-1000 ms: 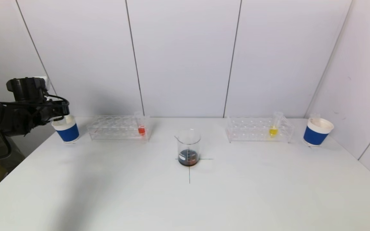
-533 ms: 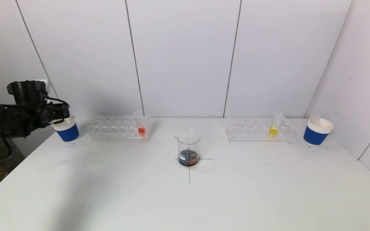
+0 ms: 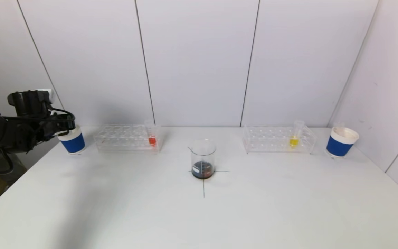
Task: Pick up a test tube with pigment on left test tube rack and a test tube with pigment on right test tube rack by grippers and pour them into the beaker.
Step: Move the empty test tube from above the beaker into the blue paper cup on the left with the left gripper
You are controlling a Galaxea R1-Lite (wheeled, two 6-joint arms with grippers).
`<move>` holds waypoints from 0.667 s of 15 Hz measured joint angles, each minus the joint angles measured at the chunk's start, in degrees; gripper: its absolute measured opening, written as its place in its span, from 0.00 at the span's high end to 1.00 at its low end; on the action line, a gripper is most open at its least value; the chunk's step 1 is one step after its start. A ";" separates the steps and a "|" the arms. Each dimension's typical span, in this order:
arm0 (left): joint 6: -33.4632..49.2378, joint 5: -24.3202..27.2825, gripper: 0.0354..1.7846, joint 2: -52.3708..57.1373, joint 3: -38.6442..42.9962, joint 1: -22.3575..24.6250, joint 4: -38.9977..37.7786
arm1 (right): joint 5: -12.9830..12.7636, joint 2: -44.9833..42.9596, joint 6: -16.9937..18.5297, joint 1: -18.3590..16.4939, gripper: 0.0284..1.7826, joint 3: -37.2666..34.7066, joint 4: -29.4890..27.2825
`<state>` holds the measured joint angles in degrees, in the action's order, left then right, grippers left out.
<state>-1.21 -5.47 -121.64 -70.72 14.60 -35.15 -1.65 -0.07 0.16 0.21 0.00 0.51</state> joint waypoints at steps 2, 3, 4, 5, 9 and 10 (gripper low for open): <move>-0.11 0.10 0.78 -0.22 0.51 0.00 -1.62 | 0.00 0.00 0.02 0.00 0.01 0.00 -0.02; -0.09 0.11 0.78 -0.30 0.57 0.00 -1.67 | 0.00 0.00 0.00 0.00 0.01 0.00 -0.02; -0.11 0.13 0.78 -0.33 0.66 0.02 -1.73 | 0.00 0.00 0.00 -0.02 0.01 0.00 0.00; -0.11 0.13 0.78 -0.33 0.73 0.11 -1.78 | 0.00 0.00 0.00 -0.05 0.01 0.00 0.00; -0.09 0.16 0.78 -0.35 0.77 0.38 -1.84 | 0.00 0.00 0.02 0.00 0.01 0.00 0.00; -0.09 0.16 0.78 -0.35 0.82 0.38 -1.89 | 0.00 0.00 0.02 0.00 0.01 0.00 0.00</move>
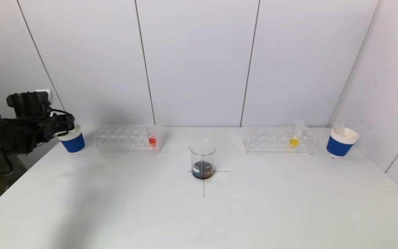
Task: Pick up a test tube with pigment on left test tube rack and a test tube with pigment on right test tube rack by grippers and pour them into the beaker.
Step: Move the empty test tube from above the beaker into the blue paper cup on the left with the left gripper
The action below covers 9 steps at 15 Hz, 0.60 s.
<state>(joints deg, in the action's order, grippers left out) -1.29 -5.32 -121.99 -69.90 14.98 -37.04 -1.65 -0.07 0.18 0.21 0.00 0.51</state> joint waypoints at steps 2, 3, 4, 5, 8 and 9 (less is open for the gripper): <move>-0.02 0.02 0.78 0.00 0.15 0.01 -0.04 | 0.00 0.00 0.00 0.00 0.01 0.00 -0.02; -0.02 0.02 0.78 0.00 0.22 0.04 -0.09 | -0.02 0.00 0.00 -0.02 0.01 0.00 -0.02; -0.02 0.02 0.78 -0.02 0.26 0.04 -0.11 | -0.02 0.00 0.00 -0.02 0.01 0.00 0.00; 0.04 0.06 0.78 -0.06 0.33 0.01 -0.09 | 0.00 0.00 0.00 -0.02 0.01 0.00 0.00; 0.06 1.00 0.78 -0.04 0.67 0.01 -0.17 | 0.00 0.00 0.00 -0.02 0.01 0.00 0.00; 0.00 1.07 0.78 0.02 0.98 0.01 -0.23 | -0.02 0.00 0.00 -0.05 0.01 0.00 0.00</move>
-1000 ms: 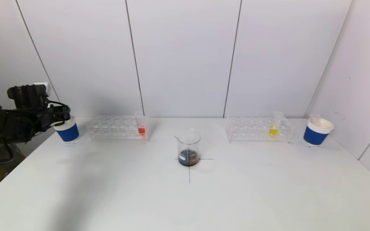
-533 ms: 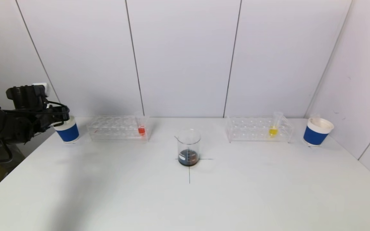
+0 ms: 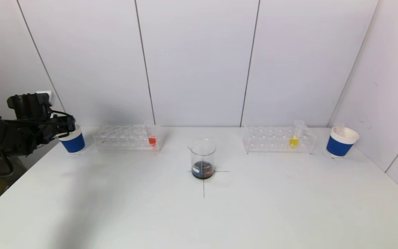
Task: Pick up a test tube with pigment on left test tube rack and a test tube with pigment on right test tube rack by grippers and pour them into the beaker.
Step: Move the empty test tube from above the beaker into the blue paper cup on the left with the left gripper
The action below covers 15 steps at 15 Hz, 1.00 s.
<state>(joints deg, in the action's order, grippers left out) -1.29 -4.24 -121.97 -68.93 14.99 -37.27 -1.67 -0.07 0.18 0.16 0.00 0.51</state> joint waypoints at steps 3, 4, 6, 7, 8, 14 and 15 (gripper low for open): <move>-0.07 0.11 0.78 0.06 0.38 0.00 -0.07 | 0.02 0.00 -0.02 0.00 0.01 0.00 -0.02; -0.05 0.09 0.78 0.09 0.43 0.00 -0.10 | 0.02 0.00 -0.02 0.00 0.01 0.00 0.00; -0.05 0.09 0.78 0.17 0.44 0.00 -0.05 | 0.02 0.00 -0.02 0.02 0.01 0.00 0.00; 0.00 0.06 0.78 0.22 0.44 0.00 -0.05 | 0.00 0.00 0.00 0.05 0.01 0.00 0.00; 0.00 0.09 0.78 0.27 0.46 0.00 -0.02 | 0.02 0.00 0.00 0.05 0.01 0.00 0.00; 0.13 0.33 0.76 0.41 0.62 0.00 0.00 | 0.02 0.00 -0.02 0.05 0.01 0.00 0.00; 0.15 0.30 0.74 0.50 0.62 0.00 0.01 | 0.00 0.00 0.00 0.00 0.01 0.00 0.00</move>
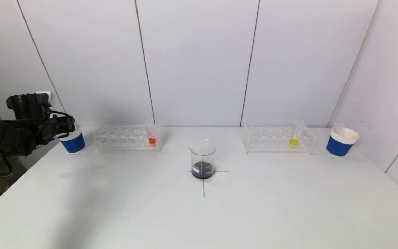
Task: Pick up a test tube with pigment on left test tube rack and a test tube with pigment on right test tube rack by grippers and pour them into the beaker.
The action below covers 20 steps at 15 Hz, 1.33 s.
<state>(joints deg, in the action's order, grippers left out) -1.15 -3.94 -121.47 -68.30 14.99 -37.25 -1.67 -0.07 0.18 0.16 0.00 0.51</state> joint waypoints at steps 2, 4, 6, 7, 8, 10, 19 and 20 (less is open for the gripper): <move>0.02 -0.05 0.64 0.16 0.00 0.00 -0.01 | 0.02 0.00 0.00 0.02 0.01 0.00 0.00; 0.02 -0.05 0.48 0.20 0.01 0.00 -0.01 | 0.02 0.00 -0.02 0.00 0.01 0.00 0.00; 0.00 -0.05 0.28 0.20 0.09 0.00 -0.01 | 0.02 0.00 -0.02 0.05 0.01 0.00 0.00; 0.02 -0.05 0.20 0.20 0.12 0.00 -0.01 | 0.00 0.00 0.00 0.05 0.01 0.00 0.00; 0.00 -0.07 0.13 0.20 0.15 0.00 -0.01 | 0.00 0.00 0.00 0.05 0.01 0.00 0.00; 0.00 -0.05 0.04 0.22 0.22 -0.04 -0.04 | 0.02 0.00 0.00 0.05 0.01 0.00 0.00; 0.02 -0.05 0.01 6.95 2.62 -0.72 -0.04 | 0.02 0.00 0.00 0.00 0.01 0.00 0.00; 0.00 0.00 0.01 9.34 3.89 -0.94 0.05 | 0.02 0.00 0.00 0.00 0.01 0.00 -0.02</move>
<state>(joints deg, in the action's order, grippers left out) -1.15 -3.94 -112.13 -64.42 14.06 -37.21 -1.65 -0.07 0.18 0.16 0.00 0.49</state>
